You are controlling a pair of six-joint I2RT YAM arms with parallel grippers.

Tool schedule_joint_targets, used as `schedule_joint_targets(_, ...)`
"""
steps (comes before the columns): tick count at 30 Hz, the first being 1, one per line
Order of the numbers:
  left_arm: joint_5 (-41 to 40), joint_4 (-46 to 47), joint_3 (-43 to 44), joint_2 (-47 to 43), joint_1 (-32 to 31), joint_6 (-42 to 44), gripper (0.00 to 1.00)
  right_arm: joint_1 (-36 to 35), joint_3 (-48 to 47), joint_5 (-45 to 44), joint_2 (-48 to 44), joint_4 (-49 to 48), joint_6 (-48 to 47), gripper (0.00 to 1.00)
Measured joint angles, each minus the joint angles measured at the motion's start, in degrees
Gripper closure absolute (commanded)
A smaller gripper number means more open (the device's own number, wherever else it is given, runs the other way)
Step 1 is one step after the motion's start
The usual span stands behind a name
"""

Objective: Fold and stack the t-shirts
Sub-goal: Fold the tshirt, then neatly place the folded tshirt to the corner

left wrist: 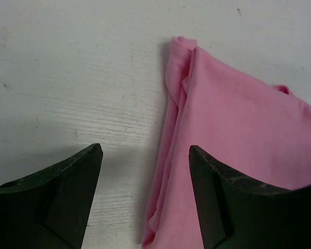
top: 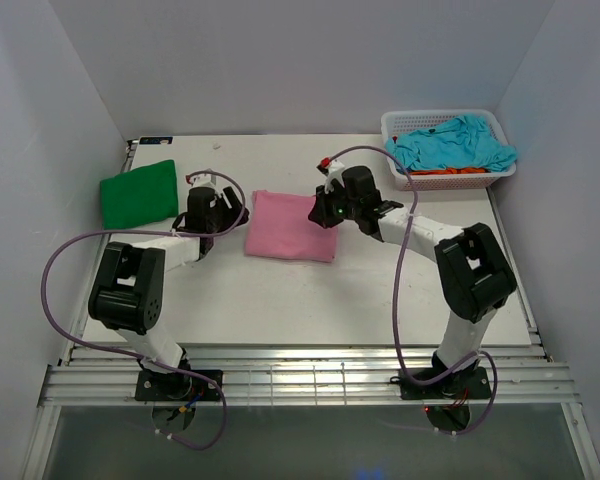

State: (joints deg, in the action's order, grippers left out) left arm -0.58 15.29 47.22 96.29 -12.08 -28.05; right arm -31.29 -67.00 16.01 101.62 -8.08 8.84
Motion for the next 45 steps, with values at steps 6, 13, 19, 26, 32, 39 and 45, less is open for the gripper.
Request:
schedule_joint_targets(6, 6.69, 4.42, -0.76, 0.0, 1.25, -1.44, 0.22, -2.78, -3.61, 2.03, 8.26, 0.59, 0.28, 0.92)
schedule_joint_targets(13, 11.58, 6.36, -3.3, 0.0, 1.51, -2.97, 0.23, -4.94, -6.78, 2.05, 15.15, 3.8, 1.11, 0.92)
schedule_joint_targets(19, 13.92, 7.02, -5.95, 0.0, 1.53, -3.5, 0.23, -5.22, -6.75, 0.0, 15.45, 6.12, 1.7, 0.92)
schedule_joint_targets(26, 15.32, 7.5, -9.35, -0.24, 1.57, -3.74, 0.23, -5.33, -5.35, -1.7, 14.25, 6.38, 2.8, 0.92)
schedule_joint_targets(32, 16.04, 8.04, -9.07, 0.44, 1.6, -3.87, 0.24, -5.35, -4.63, -2.4, 13.38, 7.21, 2.73, 0.92)
schedule_joint_targets(39, 20.79, 12.79, -6.05, 5.6, 1.62, -6.34, 0.24, -5.38, -4.66, -2.64, 13.2, 7.96, 2.62, 0.92)
schedule_joint_targets(45, 24.06, 15.06, -6.21, 6.69, 1.25, -8.46, 0.24, -5.38, -4.68, -2.62, 13.2, 8.0, 2.54, 0.92)
